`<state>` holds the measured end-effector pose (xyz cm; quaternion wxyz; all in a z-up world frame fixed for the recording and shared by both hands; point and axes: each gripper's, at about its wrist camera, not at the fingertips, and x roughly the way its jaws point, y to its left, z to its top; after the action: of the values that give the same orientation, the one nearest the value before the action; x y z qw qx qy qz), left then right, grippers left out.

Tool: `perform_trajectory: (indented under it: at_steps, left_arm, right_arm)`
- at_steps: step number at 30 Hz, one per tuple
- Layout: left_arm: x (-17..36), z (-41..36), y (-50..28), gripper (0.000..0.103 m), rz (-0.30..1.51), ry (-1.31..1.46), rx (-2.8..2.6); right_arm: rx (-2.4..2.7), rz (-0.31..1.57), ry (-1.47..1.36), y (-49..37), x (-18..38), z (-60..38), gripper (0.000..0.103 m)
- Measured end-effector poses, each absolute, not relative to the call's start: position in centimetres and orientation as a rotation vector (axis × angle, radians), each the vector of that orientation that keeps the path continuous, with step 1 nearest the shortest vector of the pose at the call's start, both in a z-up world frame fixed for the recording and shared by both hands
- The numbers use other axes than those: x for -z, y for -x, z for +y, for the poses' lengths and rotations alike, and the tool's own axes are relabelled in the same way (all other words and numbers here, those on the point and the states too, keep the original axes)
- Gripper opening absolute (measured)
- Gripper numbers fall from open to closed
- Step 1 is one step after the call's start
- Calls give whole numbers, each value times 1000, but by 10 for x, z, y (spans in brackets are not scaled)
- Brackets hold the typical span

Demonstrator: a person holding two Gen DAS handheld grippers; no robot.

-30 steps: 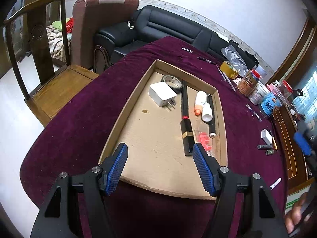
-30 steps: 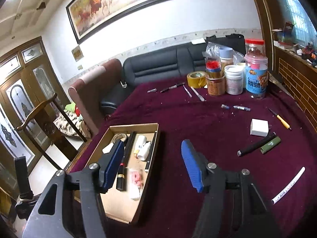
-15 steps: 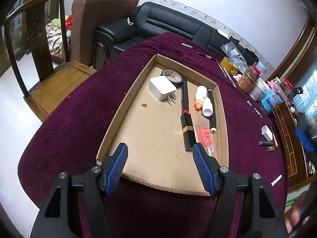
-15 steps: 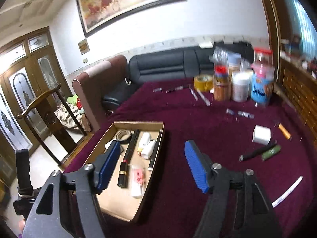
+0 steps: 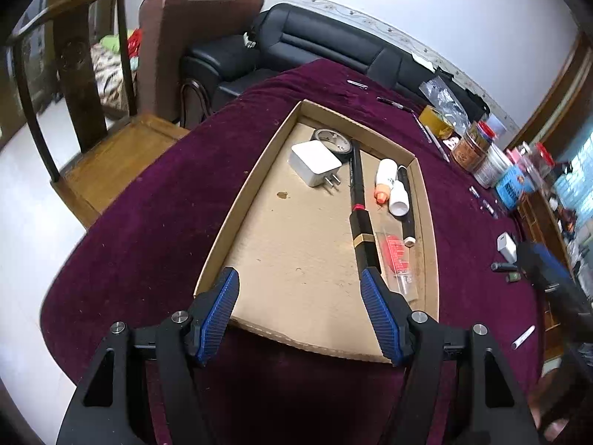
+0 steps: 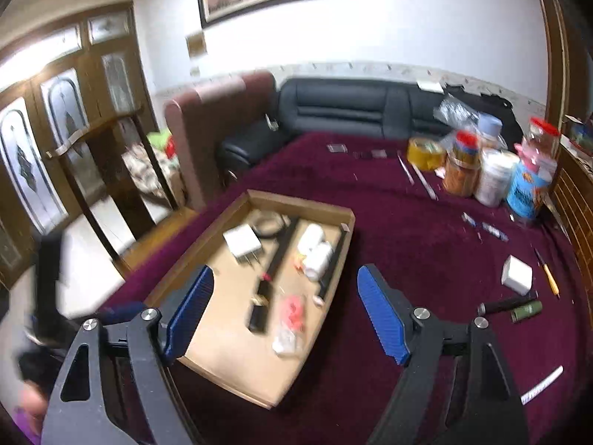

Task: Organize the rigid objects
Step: 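Lift both grippers out of the tray, then move both open grippers over the table toward the white charger and black marker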

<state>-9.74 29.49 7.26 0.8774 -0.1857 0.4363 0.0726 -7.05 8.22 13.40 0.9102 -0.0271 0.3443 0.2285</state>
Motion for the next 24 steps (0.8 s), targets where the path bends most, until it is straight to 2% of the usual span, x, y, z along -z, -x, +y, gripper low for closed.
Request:
perform_trajectory:
  at_steps: [9,24]
  left_arm:
    - [-92,212,94,63,835,22,-164]
    - [-87,93,78,62,882,-199,-58]
  right_arm:
    - [-197,826,-91,50,-81,-41,80]
    - [46,833,-186,46,-67,-195,80]
